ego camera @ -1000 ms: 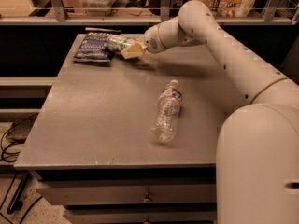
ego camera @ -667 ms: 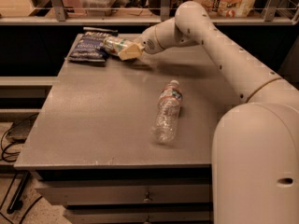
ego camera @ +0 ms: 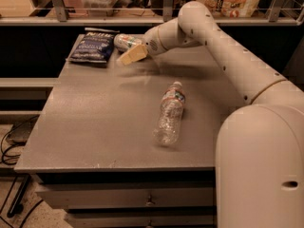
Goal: Move 7up can near blue chip bag
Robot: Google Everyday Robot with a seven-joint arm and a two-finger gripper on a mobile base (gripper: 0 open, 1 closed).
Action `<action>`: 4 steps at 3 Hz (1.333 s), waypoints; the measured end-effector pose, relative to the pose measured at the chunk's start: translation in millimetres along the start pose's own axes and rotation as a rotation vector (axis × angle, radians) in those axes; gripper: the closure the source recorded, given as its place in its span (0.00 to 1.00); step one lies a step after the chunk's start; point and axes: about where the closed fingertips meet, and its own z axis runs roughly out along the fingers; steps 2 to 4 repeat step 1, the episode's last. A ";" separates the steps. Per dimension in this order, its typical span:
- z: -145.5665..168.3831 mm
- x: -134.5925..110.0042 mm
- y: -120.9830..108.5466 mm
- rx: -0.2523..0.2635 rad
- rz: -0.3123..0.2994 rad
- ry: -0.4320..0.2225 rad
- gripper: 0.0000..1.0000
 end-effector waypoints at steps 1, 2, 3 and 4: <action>0.1 0.0 0.1 0.000 0.000 0.000 0.00; 0.1 0.0 0.1 0.000 0.000 0.000 0.00; 0.1 0.0 0.1 0.000 0.000 0.000 0.00; 0.1 0.0 0.1 0.000 0.000 0.000 0.00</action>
Offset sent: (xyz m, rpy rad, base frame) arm 0.0000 0.0000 0.0000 0.0000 0.0000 0.0000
